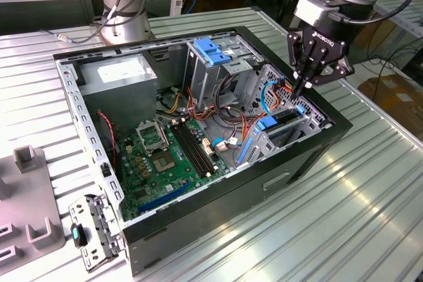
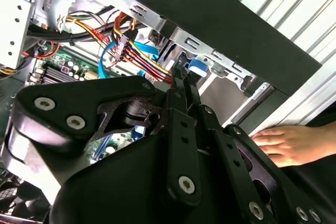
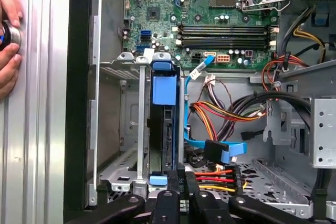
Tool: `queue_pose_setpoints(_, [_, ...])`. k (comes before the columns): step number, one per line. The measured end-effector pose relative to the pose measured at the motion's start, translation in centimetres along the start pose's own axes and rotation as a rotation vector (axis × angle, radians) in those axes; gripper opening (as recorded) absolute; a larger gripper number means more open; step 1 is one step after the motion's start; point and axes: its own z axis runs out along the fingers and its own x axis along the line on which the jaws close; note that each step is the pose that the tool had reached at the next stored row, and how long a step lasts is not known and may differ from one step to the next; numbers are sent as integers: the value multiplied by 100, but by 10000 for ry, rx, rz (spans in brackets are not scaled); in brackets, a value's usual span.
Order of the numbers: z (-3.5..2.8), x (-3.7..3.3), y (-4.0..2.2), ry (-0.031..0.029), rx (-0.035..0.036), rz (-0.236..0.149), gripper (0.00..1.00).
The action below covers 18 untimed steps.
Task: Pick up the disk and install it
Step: 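Insert the first disk wire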
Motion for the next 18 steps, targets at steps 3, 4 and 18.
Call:
queue_pose_setpoints(3, [12,0,3,1,-1,91,16])
queue_pose_setpoints(4, [16,-1,3,1,-1,114,16])
queue_pose_setpoints(18, [108,75,115,-70,37,492,16])
